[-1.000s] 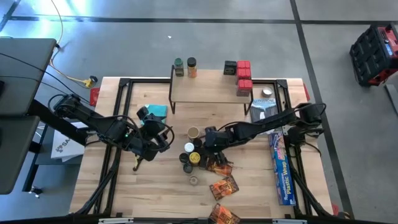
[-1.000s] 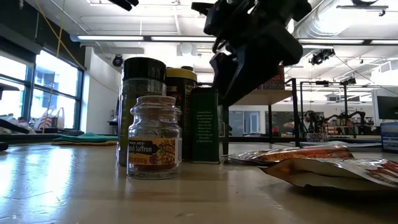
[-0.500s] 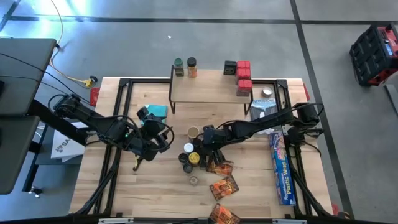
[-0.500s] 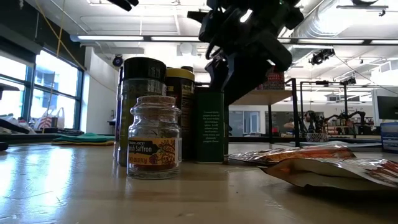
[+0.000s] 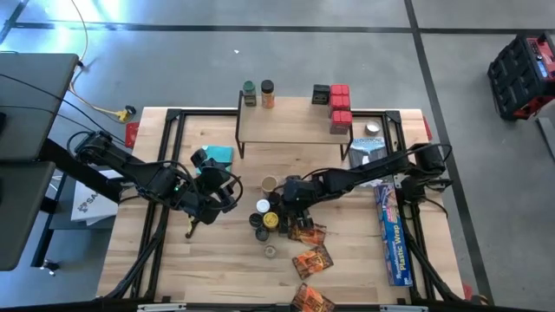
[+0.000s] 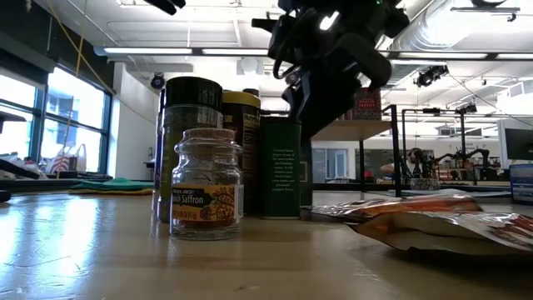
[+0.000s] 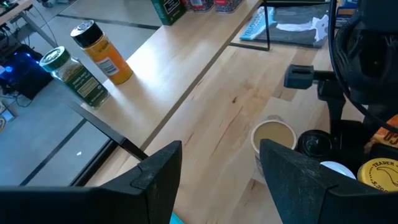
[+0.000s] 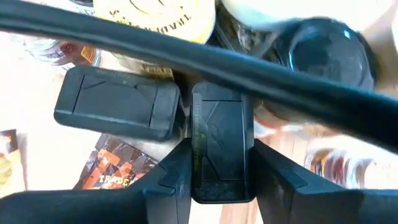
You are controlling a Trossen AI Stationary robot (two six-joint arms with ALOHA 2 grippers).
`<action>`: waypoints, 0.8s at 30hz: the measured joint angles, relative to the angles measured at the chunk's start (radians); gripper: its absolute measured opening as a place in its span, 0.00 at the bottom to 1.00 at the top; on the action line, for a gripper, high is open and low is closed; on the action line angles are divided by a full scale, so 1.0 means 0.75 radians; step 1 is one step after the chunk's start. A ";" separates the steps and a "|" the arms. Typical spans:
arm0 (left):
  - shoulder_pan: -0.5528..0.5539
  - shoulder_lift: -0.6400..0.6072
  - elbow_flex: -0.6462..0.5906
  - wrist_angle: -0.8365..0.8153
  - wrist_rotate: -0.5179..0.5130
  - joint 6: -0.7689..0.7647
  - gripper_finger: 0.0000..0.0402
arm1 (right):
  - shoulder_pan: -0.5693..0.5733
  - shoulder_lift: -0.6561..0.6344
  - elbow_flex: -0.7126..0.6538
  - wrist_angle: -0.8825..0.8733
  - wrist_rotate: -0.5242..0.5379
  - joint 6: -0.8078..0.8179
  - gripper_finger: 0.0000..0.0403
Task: Shelf spices
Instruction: Put the black seasoning can on the shelf
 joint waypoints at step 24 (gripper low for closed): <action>0.029 0.000 0.000 0.006 -0.008 -0.002 0.52 | -0.379 -0.449 0.533 -0.727 0.357 -0.214 0.29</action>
